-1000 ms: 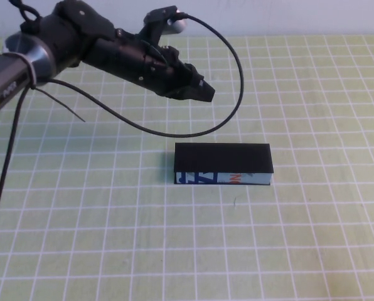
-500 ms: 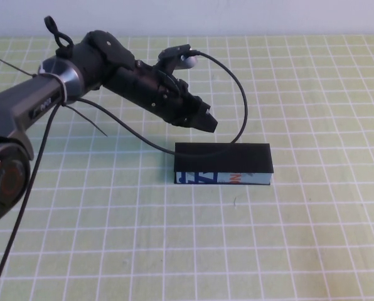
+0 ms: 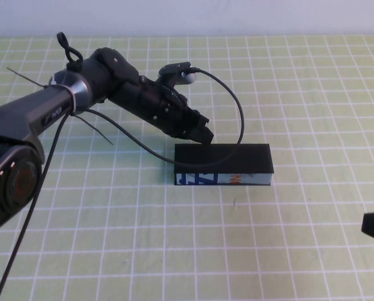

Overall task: Take glasses out of glasses case
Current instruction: Pick up the glasses from the glasses case

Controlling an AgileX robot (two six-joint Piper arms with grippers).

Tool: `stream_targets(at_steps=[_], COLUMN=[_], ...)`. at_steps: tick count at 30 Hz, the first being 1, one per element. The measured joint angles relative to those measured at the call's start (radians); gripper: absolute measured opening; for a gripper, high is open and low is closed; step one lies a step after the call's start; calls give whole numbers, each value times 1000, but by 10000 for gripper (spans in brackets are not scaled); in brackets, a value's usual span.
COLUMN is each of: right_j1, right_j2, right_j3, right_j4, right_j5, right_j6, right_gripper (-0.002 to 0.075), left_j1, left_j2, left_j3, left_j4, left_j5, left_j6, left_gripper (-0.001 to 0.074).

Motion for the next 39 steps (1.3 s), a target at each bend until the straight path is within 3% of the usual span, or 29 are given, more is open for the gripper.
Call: stream_targets(at_steps=[7,14,19,23,30,39], right_j1=[49,392,550,567,567,567], right_j2=[287,515,627,699,808,925], right_j3=[-247,-419,-459,-466,-467,-468], right_j4=[-105,-387,-587,-618,-640,-673], right_j5=[60,-23,-161,-254,-382,-560], right_j6=[-58,-38,-256,-394,-551,-607], right_gripper=[-18,-18,-15,39,264,301], left_j1=[0,4,14,19,27,27], left_j2=[0,0,0,0,0,0], left_j3=[0,0,0,0,0,0], left_j4=[6,14,21,23,23,25], left_j5=[20,33,37,43,45,53], left_j6=[0,0,-5,-9,-9,-24], left_gripper=[-4,-4,-4,-4,-4,-4])
